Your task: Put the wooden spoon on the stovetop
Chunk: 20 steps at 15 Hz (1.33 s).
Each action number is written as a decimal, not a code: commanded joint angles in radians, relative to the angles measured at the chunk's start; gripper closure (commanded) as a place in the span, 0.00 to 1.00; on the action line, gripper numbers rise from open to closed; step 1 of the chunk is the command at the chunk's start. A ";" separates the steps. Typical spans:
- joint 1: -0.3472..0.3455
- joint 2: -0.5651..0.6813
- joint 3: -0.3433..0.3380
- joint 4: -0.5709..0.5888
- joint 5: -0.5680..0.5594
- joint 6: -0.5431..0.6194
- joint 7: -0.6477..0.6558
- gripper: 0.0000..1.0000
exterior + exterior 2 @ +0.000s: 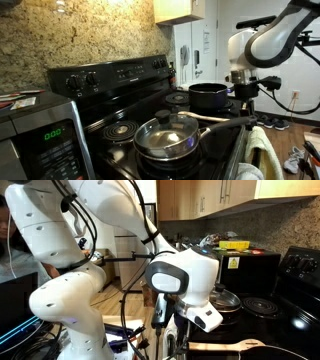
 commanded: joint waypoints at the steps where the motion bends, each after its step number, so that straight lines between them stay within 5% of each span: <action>1: -0.013 0.025 0.004 0.001 0.000 0.029 -0.030 0.44; 8: -0.051 -0.026 0.007 0.004 -0.064 -0.033 0.013 0.02; 13: -0.102 -0.089 0.003 0.008 -0.136 -0.098 0.041 0.00; 20: -0.003 -0.236 -0.015 0.134 0.094 -0.472 -0.069 0.00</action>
